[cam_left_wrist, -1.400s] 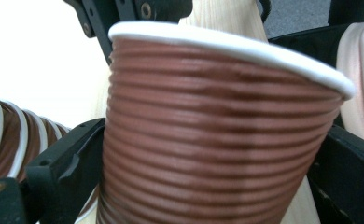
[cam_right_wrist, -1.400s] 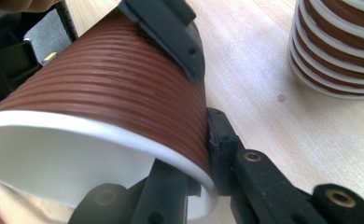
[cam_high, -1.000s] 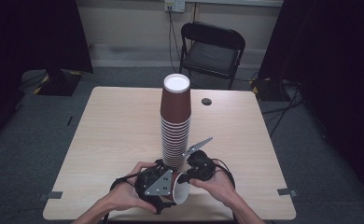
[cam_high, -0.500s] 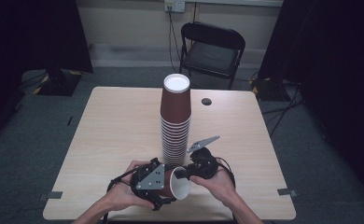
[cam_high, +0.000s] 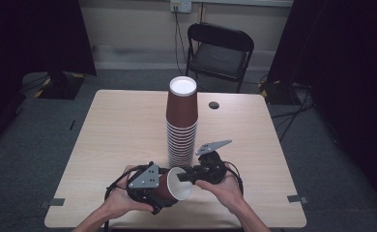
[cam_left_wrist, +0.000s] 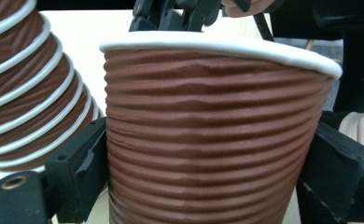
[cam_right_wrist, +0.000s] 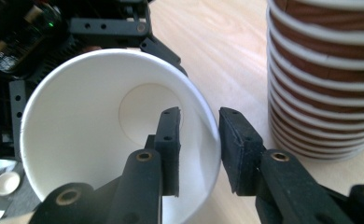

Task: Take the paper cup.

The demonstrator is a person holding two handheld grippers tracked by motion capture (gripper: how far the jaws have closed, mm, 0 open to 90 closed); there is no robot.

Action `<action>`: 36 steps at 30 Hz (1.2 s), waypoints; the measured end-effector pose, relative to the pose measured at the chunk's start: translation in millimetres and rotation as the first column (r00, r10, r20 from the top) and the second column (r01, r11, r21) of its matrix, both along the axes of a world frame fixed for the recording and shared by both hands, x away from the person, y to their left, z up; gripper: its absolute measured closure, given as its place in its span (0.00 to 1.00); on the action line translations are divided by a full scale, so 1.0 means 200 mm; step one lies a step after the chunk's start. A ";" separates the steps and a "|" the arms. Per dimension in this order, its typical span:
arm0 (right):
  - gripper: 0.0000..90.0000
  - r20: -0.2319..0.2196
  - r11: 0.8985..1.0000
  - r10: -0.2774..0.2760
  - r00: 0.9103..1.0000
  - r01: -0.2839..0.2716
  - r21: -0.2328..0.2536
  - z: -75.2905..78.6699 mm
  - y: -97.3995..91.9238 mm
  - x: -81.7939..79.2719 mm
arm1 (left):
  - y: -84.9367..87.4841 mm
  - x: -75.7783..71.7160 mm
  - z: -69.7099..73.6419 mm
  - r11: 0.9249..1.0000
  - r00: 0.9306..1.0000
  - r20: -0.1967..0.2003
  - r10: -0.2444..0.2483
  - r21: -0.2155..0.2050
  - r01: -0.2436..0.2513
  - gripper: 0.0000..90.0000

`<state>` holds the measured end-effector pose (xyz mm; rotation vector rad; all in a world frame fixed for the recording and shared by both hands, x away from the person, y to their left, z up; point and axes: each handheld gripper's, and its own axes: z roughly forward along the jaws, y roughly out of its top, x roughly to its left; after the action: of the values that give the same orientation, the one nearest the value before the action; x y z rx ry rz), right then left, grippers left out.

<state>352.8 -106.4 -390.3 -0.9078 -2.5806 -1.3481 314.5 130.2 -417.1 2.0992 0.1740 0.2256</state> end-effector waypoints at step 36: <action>0.74 0.142 0.987 -0.146 0.979 0.134 0.087 0.02 -0.23 -0.06 | 0.25 0.05 0.01 0.957 0.968 -0.087 0.234 -0.158 -0.245 0.12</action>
<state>341.1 -153.0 -386.3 -1.0316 -2.5917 -1.5985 323.5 180.2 -415.8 1.9174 0.4741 0.2754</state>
